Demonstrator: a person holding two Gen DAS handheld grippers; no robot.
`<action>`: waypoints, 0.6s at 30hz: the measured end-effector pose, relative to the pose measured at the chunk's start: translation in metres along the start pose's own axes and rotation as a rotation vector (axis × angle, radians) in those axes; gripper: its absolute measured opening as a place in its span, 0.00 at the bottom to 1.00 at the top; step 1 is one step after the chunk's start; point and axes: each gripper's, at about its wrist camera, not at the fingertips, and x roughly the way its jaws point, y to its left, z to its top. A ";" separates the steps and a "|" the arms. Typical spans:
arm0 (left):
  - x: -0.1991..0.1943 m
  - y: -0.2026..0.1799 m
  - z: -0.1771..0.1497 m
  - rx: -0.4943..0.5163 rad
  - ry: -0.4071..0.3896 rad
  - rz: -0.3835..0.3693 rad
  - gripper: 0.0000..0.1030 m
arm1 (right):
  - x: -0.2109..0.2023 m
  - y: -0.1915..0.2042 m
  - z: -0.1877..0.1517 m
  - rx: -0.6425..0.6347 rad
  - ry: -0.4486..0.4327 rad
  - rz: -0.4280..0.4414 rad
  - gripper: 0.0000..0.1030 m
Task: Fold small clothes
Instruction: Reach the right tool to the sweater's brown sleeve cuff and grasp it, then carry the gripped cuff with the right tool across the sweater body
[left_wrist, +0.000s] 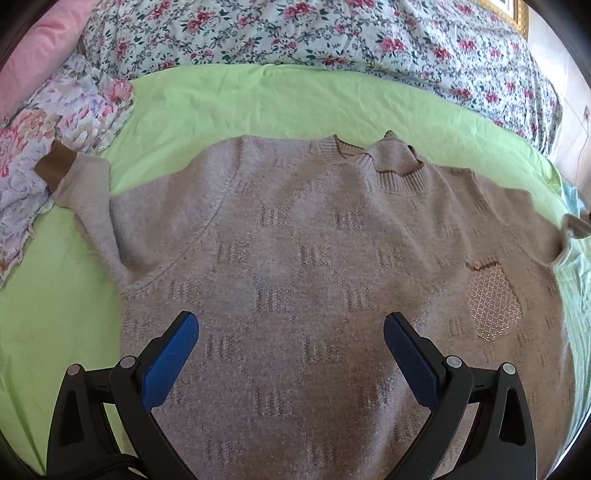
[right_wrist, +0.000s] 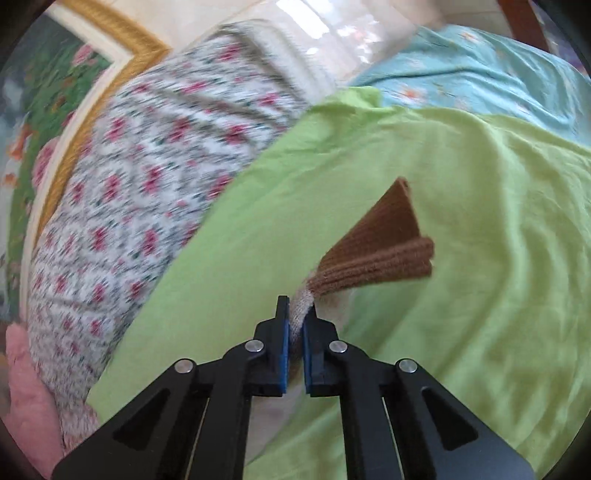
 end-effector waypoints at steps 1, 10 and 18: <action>-0.002 0.002 -0.001 -0.007 -0.003 -0.004 0.98 | 0.000 0.018 -0.008 -0.036 0.010 0.034 0.06; -0.016 0.032 -0.008 -0.053 -0.009 -0.026 0.98 | 0.039 0.179 -0.120 -0.304 0.260 0.365 0.06; -0.023 0.061 -0.015 -0.105 -0.005 -0.067 0.98 | 0.086 0.283 -0.252 -0.444 0.545 0.547 0.06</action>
